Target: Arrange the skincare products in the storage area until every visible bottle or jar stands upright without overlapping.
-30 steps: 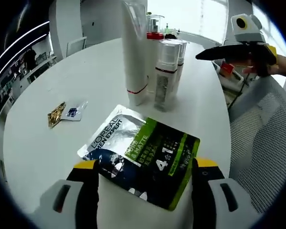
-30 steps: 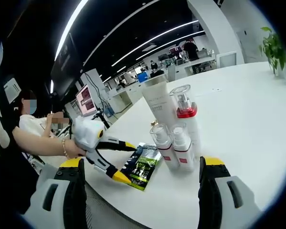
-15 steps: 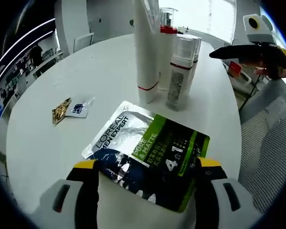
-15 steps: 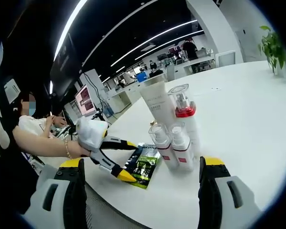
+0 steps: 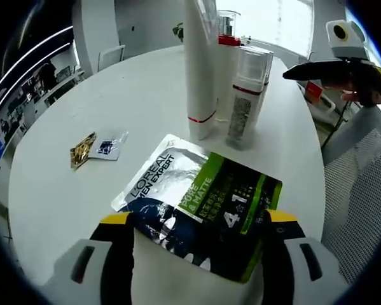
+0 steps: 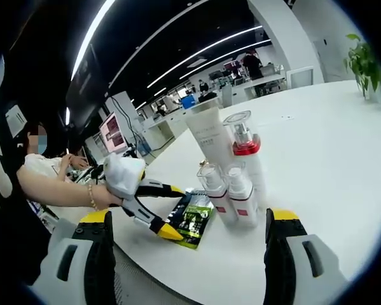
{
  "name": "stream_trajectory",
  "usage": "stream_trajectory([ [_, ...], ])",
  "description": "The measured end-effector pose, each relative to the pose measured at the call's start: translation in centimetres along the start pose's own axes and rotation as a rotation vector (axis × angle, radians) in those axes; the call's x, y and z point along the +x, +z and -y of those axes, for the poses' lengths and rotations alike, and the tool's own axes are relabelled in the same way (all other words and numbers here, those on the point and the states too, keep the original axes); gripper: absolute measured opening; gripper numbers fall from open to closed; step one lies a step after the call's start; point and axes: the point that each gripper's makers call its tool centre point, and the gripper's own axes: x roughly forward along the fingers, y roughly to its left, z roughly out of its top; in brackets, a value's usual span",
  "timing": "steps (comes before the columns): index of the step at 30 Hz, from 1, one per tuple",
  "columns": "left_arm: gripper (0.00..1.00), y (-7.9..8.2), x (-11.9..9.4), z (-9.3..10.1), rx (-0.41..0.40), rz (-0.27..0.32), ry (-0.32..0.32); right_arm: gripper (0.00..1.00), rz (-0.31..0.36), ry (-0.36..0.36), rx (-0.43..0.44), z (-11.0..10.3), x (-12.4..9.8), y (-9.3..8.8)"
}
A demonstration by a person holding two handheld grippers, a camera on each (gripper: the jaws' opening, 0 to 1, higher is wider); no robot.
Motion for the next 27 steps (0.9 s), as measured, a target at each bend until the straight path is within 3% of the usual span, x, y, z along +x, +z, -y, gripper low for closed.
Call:
stream_trajectory([
  [5,0.82,0.0,-0.1,0.2,-0.009,-0.006,-0.003,0.99,-0.002,-0.001,-0.005,0.1,0.0,0.0],
  [10,0.74,0.1,-0.5,0.3,-0.028,-0.007,-0.012,0.99,-0.004,-0.004,-0.012,0.4,0.0,-0.1],
  [19,0.8,0.0,-2.2,0.1,-0.107,0.007,-0.001,0.99,-0.002,-0.006,-0.031,0.4,0.0,-0.1],
  [27,0.87,-0.4,-4.2,0.6,-0.209,0.058,0.014,0.99,-0.009,-0.007,-0.054,0.4,0.2,-0.3],
])
